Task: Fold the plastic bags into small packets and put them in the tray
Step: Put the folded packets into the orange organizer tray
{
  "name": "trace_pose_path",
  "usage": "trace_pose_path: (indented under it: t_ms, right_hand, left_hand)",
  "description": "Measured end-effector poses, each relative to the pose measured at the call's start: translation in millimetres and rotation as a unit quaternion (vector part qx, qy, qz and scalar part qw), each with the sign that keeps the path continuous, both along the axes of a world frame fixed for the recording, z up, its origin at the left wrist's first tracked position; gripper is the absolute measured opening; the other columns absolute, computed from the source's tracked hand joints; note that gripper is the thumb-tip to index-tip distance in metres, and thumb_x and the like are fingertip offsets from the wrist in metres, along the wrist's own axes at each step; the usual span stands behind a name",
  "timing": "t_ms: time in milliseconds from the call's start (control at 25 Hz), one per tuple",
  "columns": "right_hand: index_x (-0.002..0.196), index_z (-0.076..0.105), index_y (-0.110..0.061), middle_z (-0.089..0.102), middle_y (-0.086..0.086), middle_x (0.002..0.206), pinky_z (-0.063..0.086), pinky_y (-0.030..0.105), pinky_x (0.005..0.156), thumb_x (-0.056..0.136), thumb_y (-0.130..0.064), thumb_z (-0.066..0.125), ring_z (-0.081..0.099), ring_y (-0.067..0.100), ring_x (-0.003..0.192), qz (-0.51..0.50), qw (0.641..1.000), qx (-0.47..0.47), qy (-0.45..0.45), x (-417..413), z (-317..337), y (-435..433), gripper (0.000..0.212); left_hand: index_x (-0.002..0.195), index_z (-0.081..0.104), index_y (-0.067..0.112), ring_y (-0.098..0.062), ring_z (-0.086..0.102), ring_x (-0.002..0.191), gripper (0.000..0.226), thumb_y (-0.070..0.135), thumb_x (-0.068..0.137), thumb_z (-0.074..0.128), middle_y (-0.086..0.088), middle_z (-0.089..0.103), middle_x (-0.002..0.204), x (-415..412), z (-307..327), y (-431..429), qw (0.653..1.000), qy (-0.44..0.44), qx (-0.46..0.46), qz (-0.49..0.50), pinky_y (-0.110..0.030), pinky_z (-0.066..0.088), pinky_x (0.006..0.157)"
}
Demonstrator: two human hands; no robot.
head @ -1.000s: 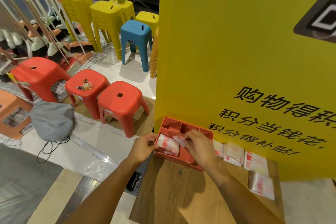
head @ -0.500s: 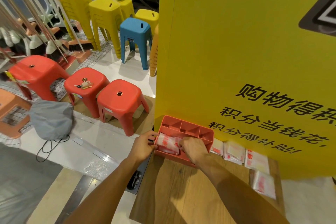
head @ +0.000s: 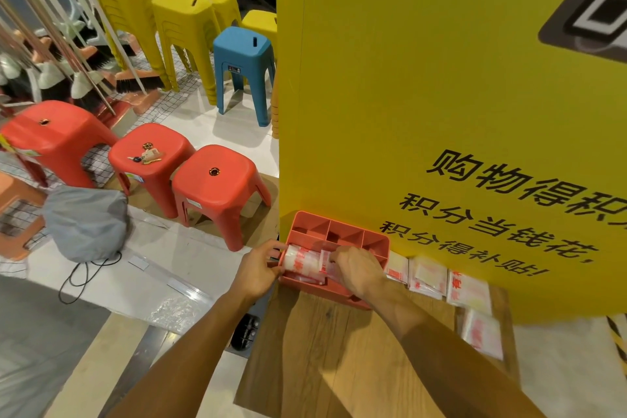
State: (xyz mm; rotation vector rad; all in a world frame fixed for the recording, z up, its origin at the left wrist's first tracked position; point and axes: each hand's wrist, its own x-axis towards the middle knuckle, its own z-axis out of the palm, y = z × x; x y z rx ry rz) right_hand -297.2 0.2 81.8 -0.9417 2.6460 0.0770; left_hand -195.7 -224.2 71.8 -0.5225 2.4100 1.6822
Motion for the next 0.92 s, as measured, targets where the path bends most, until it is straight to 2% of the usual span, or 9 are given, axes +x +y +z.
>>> trace_pose_path:
  t_ms: [120,280,400,440,560,600,680,800,920]
  right_hand:
    - [0.109,0.071,-0.02,0.07,0.0,0.101,0.053,0.035,0.072,0.094,-0.015,0.062,0.067,0.024,0.091,-0.038,0.994,-0.088,0.061,7,15,30,0.018]
    - [0.109,0.067,-0.019,0.066,-0.002,0.104,0.055,0.038,0.077,0.095,-0.018,0.06,0.062,0.021,0.099,-0.171,0.962,-0.17,0.131,4,5,109,0.016]
    - [0.119,0.064,-0.017,0.066,0.004,0.11,0.054,0.041,0.079,0.092,-0.02,0.066,0.063,0.028,0.104,-0.28,0.944,-0.128,0.118,4,-15,173,0.027]
    - [0.124,0.063,-0.016,0.066,0.006,0.114,0.055,0.04,0.08,0.09,-0.024,0.071,0.064,0.029,0.105,-0.3,0.942,-0.11,0.107,5,-23,191,0.035]
    - [0.133,0.059,-0.013,0.066,0.009,0.121,0.056,0.038,0.086,0.082,-0.031,0.08,0.065,0.03,0.108,-0.298,0.95,-0.057,0.07,7,-50,225,0.058]
    - [0.135,0.057,-0.013,0.066,0.01,0.123,0.056,0.038,0.089,0.079,-0.033,0.083,0.065,0.03,0.11,-0.291,0.954,-0.04,0.062,6,-57,229,0.065]
    - [0.137,0.057,-0.011,0.066,0.013,0.127,0.057,0.04,0.093,0.07,-0.033,0.09,0.066,0.032,0.113,-0.277,0.959,-0.026,0.052,3,-71,232,0.077]
    - [0.131,0.062,-0.009,0.068,0.015,0.119,0.059,0.04,0.084,0.062,-0.032,0.094,0.069,0.034,0.103,-0.274,0.96,-0.028,0.05,-6,-85,230,0.08]
    - [0.121,0.068,-0.011,0.069,0.013,0.111,0.059,0.04,0.08,0.058,-0.035,0.098,0.068,0.033,0.096,-0.261,0.963,-0.023,0.062,-11,-90,229,0.074]
  left_hand:
    - [0.116,0.066,0.029,-0.016,0.067,0.106,0.036,0.005,0.091,0.075,0.009,0.068,0.116,1,3,1,0.999,0.008,-0.028,-0.013,-0.034,0.063,0.086]
    - [0.107,0.063,0.036,-0.006,0.066,0.094,0.034,0.011,0.09,0.079,0.02,0.067,0.105,-1,10,7,0.998,0.011,-0.067,-0.018,-0.022,0.059,0.081]
    - [0.106,0.062,0.034,-0.011,0.068,0.093,0.027,0.016,0.093,0.076,0.016,0.068,0.102,-3,8,14,0.995,0.002,-0.096,-0.008,-0.011,0.054,0.072]
    - [0.108,0.061,0.032,-0.014,0.068,0.094,0.023,0.019,0.094,0.074,0.012,0.069,0.103,-4,7,17,0.993,-0.01,-0.115,-0.005,-0.012,0.053,0.073]
    - [0.107,0.057,0.028,-0.021,0.07,0.094,0.018,0.027,0.097,0.071,0.004,0.068,0.106,-4,11,24,0.98,-0.034,-0.198,0.005,-0.032,0.06,0.08]
    - [0.105,0.056,0.028,-0.023,0.069,0.093,0.018,0.026,0.096,0.071,0.003,0.067,0.105,-2,15,27,0.968,-0.015,-0.249,0.012,-0.037,0.061,0.08]
    - [0.102,0.055,0.028,-0.02,0.064,0.09,0.019,0.022,0.094,0.071,0.003,0.061,0.105,2,24,44,0.934,0.076,-0.35,-0.004,-0.036,0.058,0.07]
    - [0.102,0.06,0.027,-0.013,0.059,0.091,0.008,0.025,0.096,0.055,0.008,0.06,0.108,3,41,107,0.905,0.187,-0.362,-0.12,-0.03,0.053,0.068]
    - [0.101,0.059,0.029,-0.009,0.057,0.09,0.015,0.024,0.092,0.048,0.012,0.056,0.107,-1,31,177,0.897,0.195,-0.323,-0.232,-0.029,0.052,0.068]
